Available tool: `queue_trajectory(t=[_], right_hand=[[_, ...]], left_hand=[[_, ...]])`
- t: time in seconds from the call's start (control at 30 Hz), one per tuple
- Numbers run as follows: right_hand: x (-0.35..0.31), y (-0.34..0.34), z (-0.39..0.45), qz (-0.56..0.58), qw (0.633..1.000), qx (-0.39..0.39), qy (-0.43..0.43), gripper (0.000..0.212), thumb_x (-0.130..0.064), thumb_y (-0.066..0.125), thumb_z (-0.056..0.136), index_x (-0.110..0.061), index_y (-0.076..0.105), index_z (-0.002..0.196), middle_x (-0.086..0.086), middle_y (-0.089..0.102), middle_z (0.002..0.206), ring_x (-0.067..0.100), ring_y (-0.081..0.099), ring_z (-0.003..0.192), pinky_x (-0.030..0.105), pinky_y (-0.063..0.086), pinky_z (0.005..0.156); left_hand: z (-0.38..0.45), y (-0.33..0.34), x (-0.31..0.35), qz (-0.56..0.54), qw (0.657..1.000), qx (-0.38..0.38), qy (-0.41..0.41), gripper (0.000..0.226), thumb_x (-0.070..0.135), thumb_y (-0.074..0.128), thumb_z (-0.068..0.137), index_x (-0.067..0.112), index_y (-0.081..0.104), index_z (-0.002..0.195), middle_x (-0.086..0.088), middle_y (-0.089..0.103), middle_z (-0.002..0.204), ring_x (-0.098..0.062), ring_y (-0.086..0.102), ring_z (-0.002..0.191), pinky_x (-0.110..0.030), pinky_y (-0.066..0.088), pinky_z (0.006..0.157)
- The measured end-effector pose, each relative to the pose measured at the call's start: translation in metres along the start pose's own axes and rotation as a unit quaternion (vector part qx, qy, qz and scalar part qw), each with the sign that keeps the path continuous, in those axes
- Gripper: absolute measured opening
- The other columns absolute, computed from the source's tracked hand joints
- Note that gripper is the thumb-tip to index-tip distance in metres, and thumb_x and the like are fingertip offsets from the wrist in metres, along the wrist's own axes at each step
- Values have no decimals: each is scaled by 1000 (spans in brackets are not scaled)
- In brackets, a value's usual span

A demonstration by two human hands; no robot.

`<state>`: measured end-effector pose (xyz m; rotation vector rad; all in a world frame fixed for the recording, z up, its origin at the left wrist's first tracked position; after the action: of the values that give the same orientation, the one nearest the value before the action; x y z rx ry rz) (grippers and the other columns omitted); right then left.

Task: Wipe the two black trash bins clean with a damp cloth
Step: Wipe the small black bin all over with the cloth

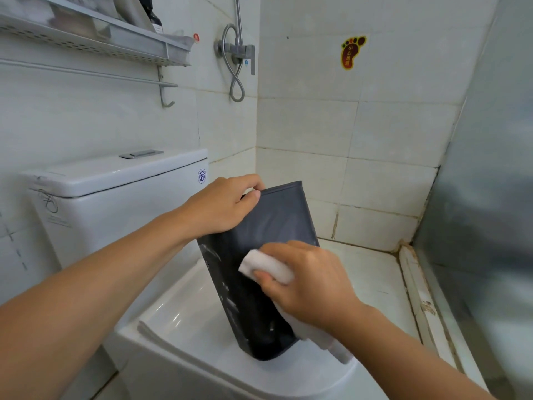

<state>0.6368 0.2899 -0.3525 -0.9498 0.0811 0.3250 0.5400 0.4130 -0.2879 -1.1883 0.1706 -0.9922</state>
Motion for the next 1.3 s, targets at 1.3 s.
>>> queue_trajectory(t=[1.3], right_hand=[[113, -80, 7, 33, 956, 185, 224, 15, -47, 59, 97, -35, 67, 100, -11, 68, 83, 15, 62, 79, 31, 49, 66]], left_hand=[[-8, 16, 35, -27, 995, -87, 27, 53, 51, 89, 73, 51, 57, 115, 12, 76, 88, -6, 69, 74, -34, 60, 73]])
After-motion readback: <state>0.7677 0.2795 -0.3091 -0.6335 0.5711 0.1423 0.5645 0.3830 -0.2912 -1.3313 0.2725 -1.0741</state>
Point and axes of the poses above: each hand's wrist, its own z-axis towards the middle knuckle, its own y-axis out of the palm, x = y × z, the point moved 10 cm from there along z, towards the middle knuckle
